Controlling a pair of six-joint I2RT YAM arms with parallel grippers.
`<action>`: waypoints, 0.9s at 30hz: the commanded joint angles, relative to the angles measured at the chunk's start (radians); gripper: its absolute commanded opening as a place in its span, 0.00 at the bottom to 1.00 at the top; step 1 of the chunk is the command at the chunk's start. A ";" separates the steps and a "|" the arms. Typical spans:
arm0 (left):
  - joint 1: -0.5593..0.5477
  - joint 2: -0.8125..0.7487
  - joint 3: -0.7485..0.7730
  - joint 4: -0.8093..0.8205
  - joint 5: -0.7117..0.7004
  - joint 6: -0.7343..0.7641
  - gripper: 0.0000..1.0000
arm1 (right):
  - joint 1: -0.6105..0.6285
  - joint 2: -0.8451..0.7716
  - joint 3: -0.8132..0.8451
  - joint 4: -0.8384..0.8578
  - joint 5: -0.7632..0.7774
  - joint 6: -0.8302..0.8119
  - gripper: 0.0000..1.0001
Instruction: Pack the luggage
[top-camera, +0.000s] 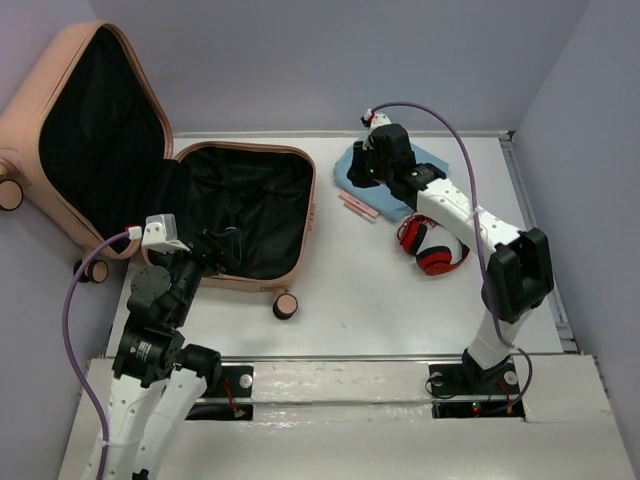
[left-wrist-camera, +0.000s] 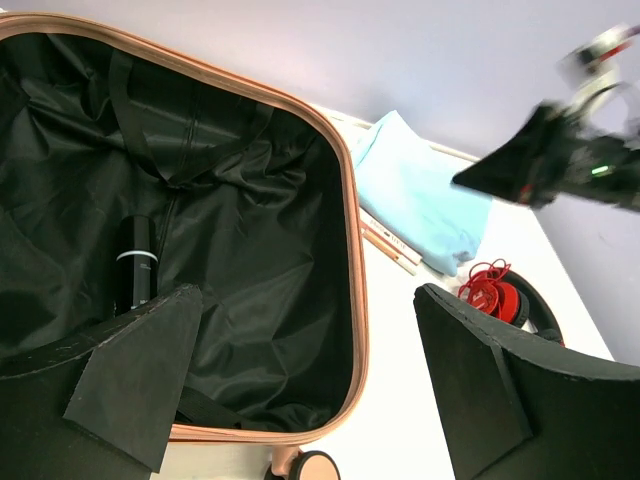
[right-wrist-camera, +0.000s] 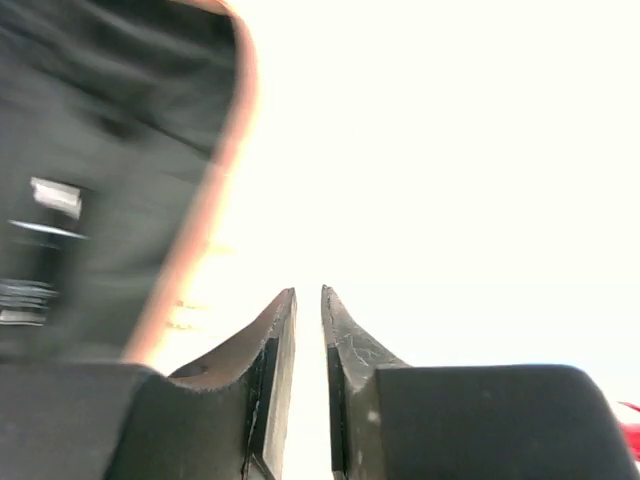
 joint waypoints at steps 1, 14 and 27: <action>-0.005 -0.003 -0.008 0.037 0.019 0.009 0.99 | -0.043 0.117 0.009 -0.208 0.035 -0.208 0.26; -0.005 -0.002 -0.013 0.037 0.027 0.014 0.99 | -0.083 0.377 0.206 -0.285 0.115 -0.355 0.40; -0.003 0.000 -0.013 0.042 0.035 0.015 0.99 | -0.071 0.454 0.178 -0.311 0.078 -0.312 0.33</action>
